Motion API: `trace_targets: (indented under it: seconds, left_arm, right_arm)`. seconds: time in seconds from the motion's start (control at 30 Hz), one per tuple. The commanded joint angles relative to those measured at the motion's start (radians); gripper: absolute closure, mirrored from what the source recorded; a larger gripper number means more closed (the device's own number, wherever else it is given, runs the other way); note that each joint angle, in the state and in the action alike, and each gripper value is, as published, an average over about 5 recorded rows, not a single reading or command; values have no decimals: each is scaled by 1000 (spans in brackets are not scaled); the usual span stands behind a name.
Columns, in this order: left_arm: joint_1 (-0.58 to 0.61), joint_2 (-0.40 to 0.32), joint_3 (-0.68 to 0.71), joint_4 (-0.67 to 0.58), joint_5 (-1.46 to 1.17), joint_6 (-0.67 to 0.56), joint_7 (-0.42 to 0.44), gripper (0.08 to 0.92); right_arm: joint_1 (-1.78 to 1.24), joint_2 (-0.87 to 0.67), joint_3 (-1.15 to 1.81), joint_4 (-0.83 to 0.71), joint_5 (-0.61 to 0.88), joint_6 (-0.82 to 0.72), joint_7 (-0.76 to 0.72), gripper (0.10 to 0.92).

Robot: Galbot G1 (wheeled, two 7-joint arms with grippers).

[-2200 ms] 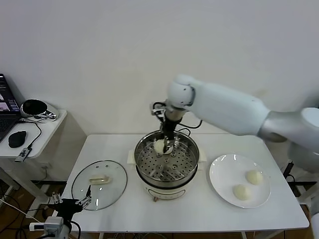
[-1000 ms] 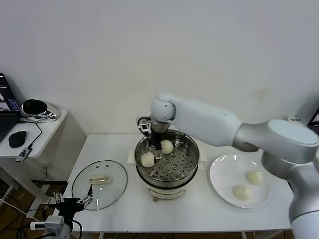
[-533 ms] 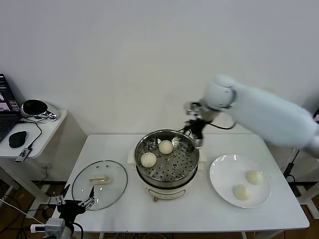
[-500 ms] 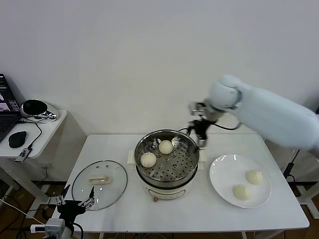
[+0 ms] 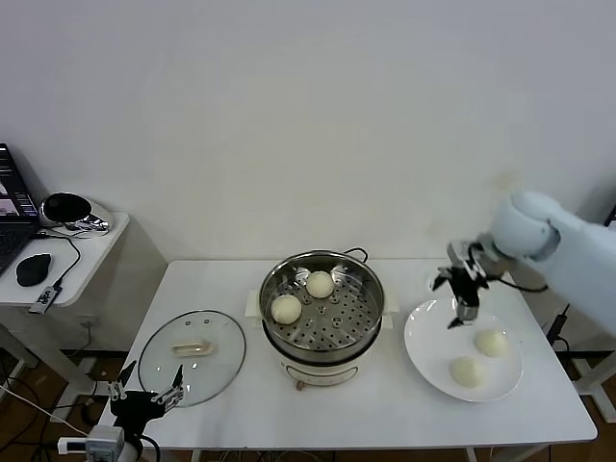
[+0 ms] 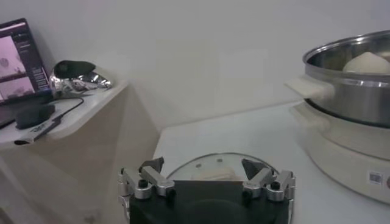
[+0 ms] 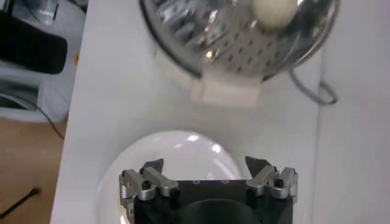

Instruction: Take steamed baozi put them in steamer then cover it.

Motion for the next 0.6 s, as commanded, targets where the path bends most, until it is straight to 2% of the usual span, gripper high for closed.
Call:
trace_targets:
  seconds: [0.03, 0.6]
  left_arm:
    - [8, 0, 1, -3, 2, 2, 1, 177]
    - [9, -7, -3, 21, 10, 3, 0, 177]
  right_arm:
    - [-243, -59, 153, 4, -119, 34, -2, 203]
    - [-400, 0, 243, -86, -219, 66, 19, 203]
